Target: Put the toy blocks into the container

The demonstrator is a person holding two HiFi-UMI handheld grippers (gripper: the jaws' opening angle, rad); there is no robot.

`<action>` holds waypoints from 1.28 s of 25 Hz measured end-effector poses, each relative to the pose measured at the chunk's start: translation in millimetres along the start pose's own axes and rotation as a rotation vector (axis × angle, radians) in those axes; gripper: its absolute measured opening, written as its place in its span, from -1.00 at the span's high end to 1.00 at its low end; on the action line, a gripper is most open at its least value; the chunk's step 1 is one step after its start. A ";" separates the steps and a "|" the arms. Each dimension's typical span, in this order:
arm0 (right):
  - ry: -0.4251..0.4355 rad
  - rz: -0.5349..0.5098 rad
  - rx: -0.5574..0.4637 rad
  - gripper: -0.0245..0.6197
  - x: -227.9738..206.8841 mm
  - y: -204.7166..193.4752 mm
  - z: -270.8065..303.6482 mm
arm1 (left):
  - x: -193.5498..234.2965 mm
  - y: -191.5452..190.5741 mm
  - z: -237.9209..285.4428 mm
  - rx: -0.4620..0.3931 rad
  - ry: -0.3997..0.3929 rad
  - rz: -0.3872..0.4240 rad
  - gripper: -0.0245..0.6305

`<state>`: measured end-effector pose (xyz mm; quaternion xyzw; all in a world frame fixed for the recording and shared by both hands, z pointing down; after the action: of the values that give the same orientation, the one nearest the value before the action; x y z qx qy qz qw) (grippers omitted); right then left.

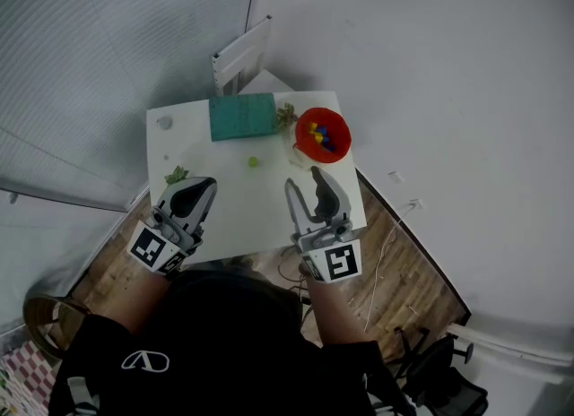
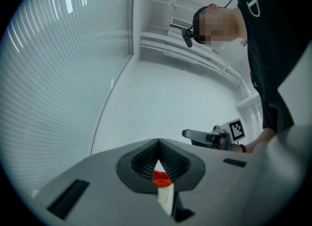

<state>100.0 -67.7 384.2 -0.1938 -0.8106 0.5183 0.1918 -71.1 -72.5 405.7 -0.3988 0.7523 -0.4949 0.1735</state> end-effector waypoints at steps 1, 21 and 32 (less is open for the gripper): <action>0.000 0.003 0.001 0.38 0.1 -0.6 0.3 | -0.5 0.3 0.7 -0.002 -0.001 -0.001 0.91; 0.056 0.123 0.299 0.21 -16.9 -152.1 32.1 | 3.4 3.8 -18.9 0.007 0.055 0.027 0.91; 0.182 0.163 0.723 0.20 4.5 -330.4 28.3 | 5.3 6.8 -37.0 0.008 0.101 0.029 0.91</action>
<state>43.6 -215.1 675.8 -0.2227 -0.5370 0.7650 0.2771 -101.6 -52.8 417.0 -0.3616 0.7638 -0.5149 0.1440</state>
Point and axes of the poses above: the fingertips, and each gripper's own axes: z forward along the fingers, x to its left, y out of its top, the point moved 2 cm from there along -z, backward along the fingers, and after that the axes turned 15 degrees about -x, right-handed, at the moved point
